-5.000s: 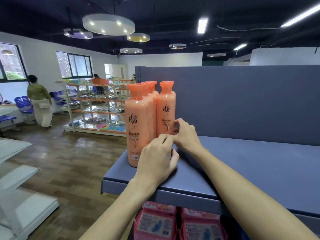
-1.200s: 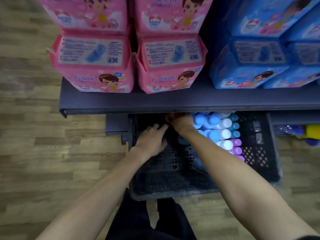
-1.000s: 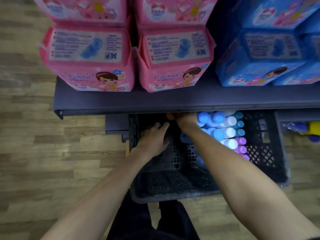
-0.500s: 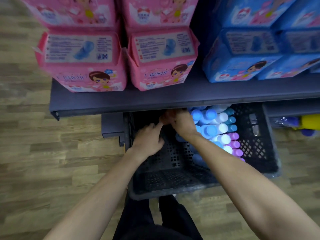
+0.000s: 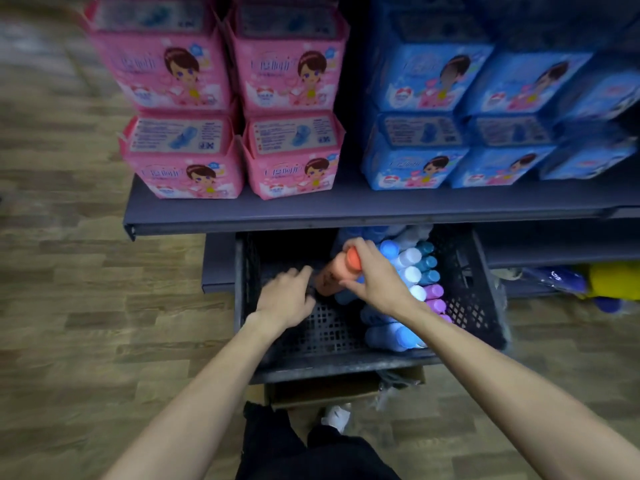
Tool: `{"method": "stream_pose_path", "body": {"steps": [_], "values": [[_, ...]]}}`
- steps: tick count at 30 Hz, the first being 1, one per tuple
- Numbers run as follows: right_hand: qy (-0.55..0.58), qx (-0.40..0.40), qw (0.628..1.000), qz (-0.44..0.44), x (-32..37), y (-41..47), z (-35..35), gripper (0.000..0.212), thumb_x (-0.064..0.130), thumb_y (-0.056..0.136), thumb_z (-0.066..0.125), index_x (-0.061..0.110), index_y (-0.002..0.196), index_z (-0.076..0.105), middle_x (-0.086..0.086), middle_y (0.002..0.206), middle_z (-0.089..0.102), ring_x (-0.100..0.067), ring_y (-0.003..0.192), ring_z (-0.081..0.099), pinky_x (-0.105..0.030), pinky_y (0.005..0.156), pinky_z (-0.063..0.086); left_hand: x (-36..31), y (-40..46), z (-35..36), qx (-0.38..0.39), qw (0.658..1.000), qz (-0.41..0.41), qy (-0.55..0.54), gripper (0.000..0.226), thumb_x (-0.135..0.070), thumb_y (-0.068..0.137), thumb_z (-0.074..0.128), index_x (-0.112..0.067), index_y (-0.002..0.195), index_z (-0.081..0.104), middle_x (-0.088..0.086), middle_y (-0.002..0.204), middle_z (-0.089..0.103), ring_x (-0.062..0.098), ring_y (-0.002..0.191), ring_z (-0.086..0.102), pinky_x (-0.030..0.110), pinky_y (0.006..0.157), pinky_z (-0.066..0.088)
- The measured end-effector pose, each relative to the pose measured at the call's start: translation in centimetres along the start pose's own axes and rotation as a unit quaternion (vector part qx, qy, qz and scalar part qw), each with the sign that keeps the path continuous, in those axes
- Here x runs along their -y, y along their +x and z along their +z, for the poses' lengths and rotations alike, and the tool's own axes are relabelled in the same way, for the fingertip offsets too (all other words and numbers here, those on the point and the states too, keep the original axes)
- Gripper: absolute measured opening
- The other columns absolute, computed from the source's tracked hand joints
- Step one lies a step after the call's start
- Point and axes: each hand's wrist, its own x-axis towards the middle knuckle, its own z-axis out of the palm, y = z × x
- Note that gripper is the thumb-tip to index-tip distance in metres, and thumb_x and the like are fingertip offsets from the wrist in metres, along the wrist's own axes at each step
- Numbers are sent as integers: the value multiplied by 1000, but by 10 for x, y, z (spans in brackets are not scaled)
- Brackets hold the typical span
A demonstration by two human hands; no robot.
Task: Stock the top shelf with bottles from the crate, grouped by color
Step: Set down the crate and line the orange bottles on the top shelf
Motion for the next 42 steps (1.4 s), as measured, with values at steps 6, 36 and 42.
{"method": "stream_pose_path", "body": {"steps": [6,36,42], "values": [[55,-22,997,-52,16,-17,-51,71,17,74,80,19,132,39,6,115,55,-4,99,50,-10,87,36,-43,-17,-23,-46,999,23,14,54,-35,87,55,-20,136,38,9,119,55,34,108,57,43,83,51],[45,-115,952,-279,166,-49,-341,72,15,85,75,32,142,33,12,124,60,-14,103,65,-33,95,52,-195,-94,-284,-422,884,162,121,13,-24,84,51,-19,90,41,-1,89,51,26,93,54,37,67,40],[38,-128,938,-320,223,-37,-397,68,16,86,73,30,141,36,19,128,56,-6,117,57,-33,94,51,-206,-111,-349,-476,862,143,102,15,-18,83,48,-15,97,51,0,96,60,25,85,54,35,62,35]]}}
